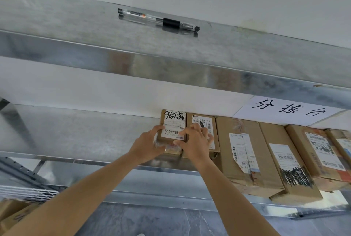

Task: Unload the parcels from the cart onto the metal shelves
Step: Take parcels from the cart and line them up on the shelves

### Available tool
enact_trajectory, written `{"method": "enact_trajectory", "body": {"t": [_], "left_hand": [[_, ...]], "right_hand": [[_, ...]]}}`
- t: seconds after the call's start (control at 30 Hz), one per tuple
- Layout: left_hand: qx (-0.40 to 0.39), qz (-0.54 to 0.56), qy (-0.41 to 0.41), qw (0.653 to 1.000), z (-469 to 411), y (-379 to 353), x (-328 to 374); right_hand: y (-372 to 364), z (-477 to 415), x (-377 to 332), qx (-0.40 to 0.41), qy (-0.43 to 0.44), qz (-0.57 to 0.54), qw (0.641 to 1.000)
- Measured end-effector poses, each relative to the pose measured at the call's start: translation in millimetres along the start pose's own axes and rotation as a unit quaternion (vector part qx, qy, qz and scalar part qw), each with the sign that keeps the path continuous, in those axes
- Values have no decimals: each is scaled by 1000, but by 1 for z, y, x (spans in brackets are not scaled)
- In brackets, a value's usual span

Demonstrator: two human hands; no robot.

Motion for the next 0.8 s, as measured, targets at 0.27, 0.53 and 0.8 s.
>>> {"method": "enact_trajectory", "body": {"t": [0.27, 0.53, 0.8], "left_hand": [[60, -283, -103, 952, 4, 35, 10], [190, -432, 93, 877, 37, 114, -78], [232, -396, 267, 847, 133, 161, -184]], "right_hand": [[2, -7, -25, -104, 46, 153, 982], [-22, -18, -91, -99, 197, 196, 955], [-88, 11, -215, -83, 359, 86, 926]]}}
Point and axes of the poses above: each hand's wrist, its own z-axis away from the middle knuckle, its own y-axis out of the back of the hand, x = y × z, the point moved 9 cm from there along -z, towards the middle knuckle, and after that the axes turned 12 degrees about y, right-handed, at the moved point
